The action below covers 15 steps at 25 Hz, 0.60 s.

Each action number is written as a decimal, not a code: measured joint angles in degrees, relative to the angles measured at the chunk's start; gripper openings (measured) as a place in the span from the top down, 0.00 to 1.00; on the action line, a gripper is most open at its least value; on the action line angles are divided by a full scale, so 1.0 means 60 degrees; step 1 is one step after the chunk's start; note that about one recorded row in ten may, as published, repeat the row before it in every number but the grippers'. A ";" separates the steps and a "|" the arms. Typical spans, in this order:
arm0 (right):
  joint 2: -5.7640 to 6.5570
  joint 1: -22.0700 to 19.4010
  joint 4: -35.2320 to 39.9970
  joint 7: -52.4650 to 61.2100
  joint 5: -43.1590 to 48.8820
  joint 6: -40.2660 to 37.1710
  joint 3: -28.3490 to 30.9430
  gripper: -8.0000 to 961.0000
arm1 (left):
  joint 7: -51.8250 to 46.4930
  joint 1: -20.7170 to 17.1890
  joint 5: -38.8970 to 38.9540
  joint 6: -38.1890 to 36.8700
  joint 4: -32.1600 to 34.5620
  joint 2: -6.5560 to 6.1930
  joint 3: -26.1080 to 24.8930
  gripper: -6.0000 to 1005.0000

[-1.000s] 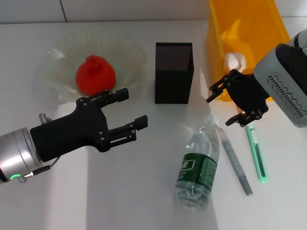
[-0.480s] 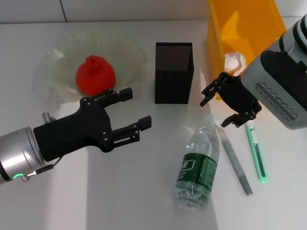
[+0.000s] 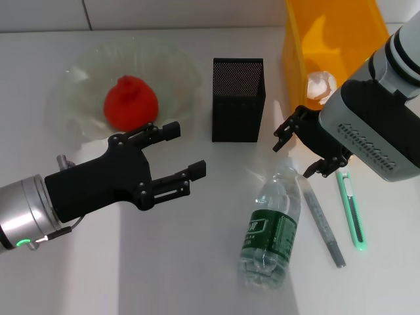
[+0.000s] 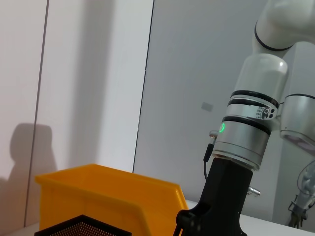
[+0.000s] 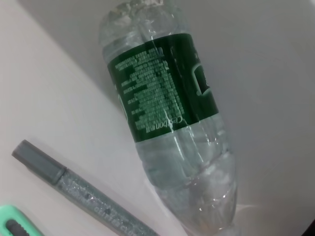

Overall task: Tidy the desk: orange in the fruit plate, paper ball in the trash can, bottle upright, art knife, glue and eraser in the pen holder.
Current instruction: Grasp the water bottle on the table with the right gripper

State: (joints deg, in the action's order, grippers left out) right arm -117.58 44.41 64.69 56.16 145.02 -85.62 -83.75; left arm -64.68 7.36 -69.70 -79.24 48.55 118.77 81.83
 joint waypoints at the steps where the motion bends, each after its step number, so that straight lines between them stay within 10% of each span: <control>1: -0.0002 0.0016 -0.0038 0.0000 0.0001 0.0010 -0.0014 0.31 | 0.0000 -0.0002 0.0000 0.0005 -0.0001 0.0002 0.0000 0.20; 15: -0.0017 0.0221 -0.0353 -0.0023 0.0003 0.0106 -0.0033 0.31 | -0.0001 -0.0040 0.0001 0.0038 -0.0007 0.0024 -0.0002 0.20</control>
State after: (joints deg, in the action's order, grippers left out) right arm -117.68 45.74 62.57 56.02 145.04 -84.99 -83.95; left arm -64.69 7.12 -69.70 -79.01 48.51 118.92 81.82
